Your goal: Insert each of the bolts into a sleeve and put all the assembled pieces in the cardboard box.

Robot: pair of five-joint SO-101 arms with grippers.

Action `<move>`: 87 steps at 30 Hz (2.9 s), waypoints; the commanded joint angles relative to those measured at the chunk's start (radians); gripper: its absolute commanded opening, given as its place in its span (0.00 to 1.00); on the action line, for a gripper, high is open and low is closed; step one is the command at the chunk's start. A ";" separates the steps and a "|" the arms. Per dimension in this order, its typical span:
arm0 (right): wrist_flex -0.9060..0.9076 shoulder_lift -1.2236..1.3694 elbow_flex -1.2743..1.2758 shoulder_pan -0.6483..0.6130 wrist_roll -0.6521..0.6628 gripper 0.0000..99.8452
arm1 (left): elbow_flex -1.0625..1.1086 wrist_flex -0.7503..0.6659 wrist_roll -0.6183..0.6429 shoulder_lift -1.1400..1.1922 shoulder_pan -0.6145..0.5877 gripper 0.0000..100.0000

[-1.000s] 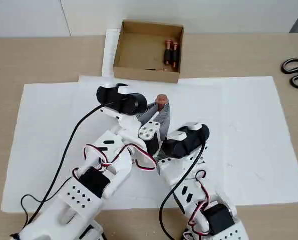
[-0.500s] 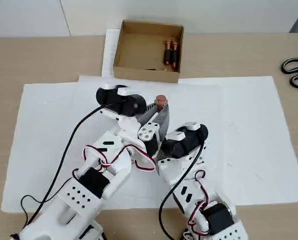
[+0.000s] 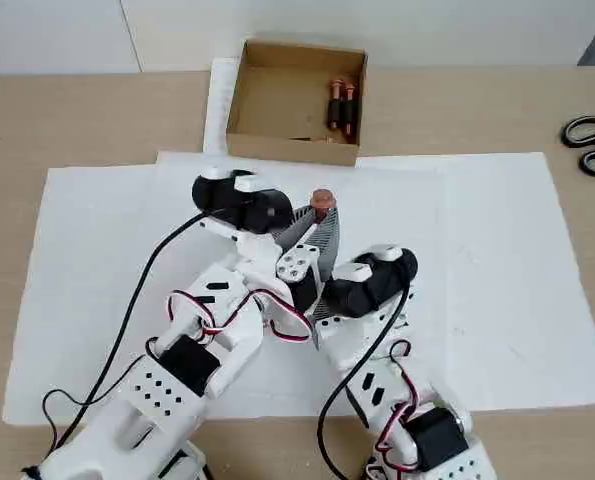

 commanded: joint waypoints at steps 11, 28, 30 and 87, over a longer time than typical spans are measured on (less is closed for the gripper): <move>-0.022 -0.013 -0.026 0.010 -0.008 0.00 | 0.045 -0.029 -0.034 -0.021 0.002 0.01; -0.022 -0.013 -0.026 0.012 -0.008 0.00 | 0.042 0.078 -0.041 -0.028 0.006 0.01; -0.022 -0.013 -0.026 0.012 -0.008 0.00 | 0.042 0.092 -0.041 -0.028 0.006 0.01; -0.021 -0.013 -0.026 0.013 -0.003 0.00 | -0.071 0.423 -0.068 -0.028 0.008 0.01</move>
